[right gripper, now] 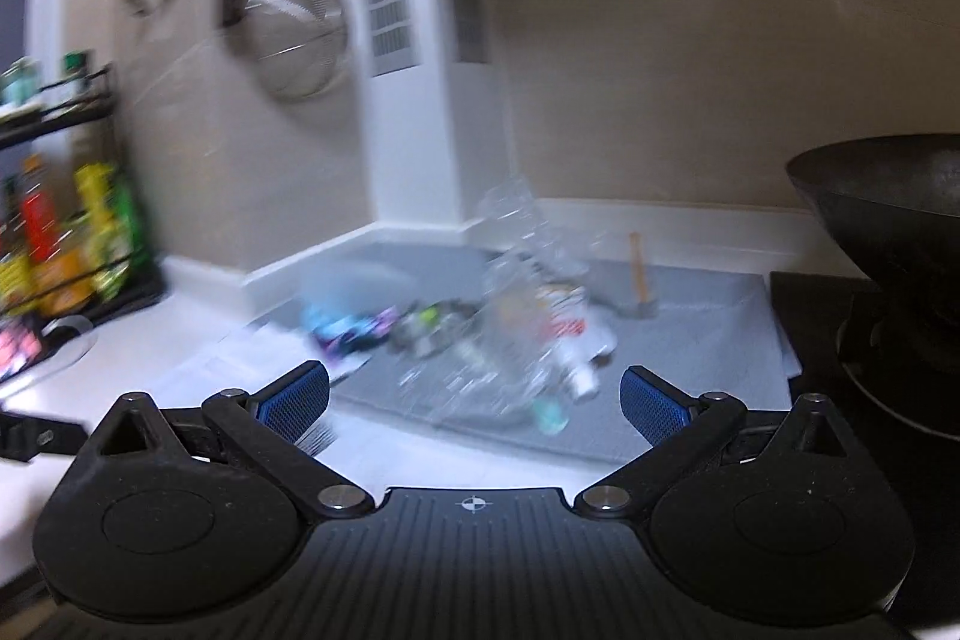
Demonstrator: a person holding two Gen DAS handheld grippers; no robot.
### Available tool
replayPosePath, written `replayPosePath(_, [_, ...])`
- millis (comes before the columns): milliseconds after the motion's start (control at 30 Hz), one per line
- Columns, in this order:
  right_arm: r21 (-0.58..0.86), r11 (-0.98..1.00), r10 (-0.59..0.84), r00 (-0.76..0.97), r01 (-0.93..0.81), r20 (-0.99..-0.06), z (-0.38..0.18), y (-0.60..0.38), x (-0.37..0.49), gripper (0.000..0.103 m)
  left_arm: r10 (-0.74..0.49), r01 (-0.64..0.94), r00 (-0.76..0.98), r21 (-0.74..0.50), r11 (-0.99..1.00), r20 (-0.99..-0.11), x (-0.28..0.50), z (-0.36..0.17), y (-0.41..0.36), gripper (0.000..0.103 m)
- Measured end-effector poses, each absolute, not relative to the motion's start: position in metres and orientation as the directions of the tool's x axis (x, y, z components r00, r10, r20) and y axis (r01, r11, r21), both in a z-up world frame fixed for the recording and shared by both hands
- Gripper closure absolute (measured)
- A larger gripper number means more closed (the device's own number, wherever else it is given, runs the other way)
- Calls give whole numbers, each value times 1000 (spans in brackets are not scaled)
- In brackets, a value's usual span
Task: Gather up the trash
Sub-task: 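Raise both grippers back up to the counter trash, then grasp the clear plastic box with the left gripper while the right gripper grasps the white snack bag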
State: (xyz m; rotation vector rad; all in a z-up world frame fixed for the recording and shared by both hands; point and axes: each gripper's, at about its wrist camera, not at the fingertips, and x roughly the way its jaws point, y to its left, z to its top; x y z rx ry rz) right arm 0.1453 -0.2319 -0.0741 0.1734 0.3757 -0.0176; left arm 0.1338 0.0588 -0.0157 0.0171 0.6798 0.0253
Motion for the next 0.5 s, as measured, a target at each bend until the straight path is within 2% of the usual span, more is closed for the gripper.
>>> replayPosePath(133, [252, 962, -6, 935, 102, -356, -84, -259, 189, 0, 12, -32, 773, -20, 999, -635, 175, -11, 55, 0])
replayPosePath(233, [369, 921, 15, 936, 124, -352, -92, -282, 221, 0, 29, -50, 774, -15, 999, -632, 207, -6, 47, 0])
replayPosePath(400, [464, 817, -143, 900, 342, -412, -105, -318, 261, 0, 27, -52, 790, -24, 998, -613, 255, 4, 33, 0])
replayPosePath(500, [504, 790, -98, 884, 349, -457, -122, -330, 278, 0, 22, -27, 802, 1, 1000, -597, 280, 5, 21, 0])
